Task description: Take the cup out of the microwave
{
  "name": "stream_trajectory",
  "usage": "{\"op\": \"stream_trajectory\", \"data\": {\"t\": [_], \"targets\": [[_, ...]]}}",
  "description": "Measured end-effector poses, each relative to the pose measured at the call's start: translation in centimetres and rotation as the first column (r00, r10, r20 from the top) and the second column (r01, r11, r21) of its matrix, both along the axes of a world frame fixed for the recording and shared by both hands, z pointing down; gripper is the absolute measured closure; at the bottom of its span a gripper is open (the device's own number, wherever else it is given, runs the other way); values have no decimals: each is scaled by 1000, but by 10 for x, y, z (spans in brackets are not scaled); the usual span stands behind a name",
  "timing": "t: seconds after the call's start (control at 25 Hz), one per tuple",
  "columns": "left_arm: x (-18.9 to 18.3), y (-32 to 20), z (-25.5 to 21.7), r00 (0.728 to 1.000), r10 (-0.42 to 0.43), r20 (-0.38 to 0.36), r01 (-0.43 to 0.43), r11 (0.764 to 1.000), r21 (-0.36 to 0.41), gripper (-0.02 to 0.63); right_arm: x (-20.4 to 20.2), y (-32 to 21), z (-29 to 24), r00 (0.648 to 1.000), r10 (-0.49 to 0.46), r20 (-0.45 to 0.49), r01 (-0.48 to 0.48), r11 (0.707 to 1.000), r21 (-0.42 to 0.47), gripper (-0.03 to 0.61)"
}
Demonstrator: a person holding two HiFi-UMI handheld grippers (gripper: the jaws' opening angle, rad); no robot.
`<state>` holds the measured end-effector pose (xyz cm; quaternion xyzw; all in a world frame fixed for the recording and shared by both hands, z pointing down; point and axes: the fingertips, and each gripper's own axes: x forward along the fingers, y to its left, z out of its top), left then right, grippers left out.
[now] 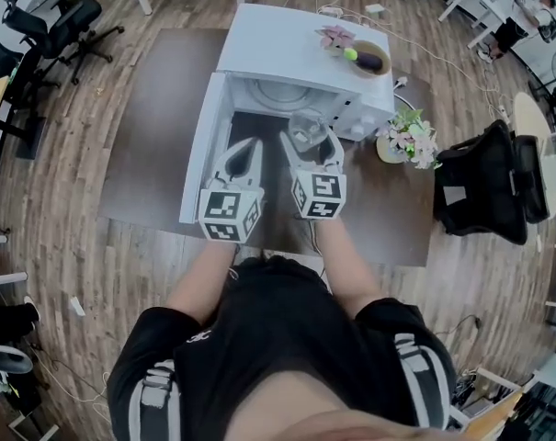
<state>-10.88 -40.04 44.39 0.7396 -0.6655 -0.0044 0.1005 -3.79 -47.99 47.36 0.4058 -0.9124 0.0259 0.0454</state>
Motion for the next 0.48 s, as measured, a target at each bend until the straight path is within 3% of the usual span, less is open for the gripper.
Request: {"op": "stream_trajectory", "data": {"t": [0.16, 0.48], "targets": [[10, 6, -20, 999, 33, 21, -34, 999, 34, 612, 19, 14, -40, 999, 20, 49, -22, 999, 32, 216], [21, 2, -49, 996, 71, 51, -75, 993, 93, 612, 40, 19, -72, 996, 80, 30, -82, 994, 75, 216]]}}
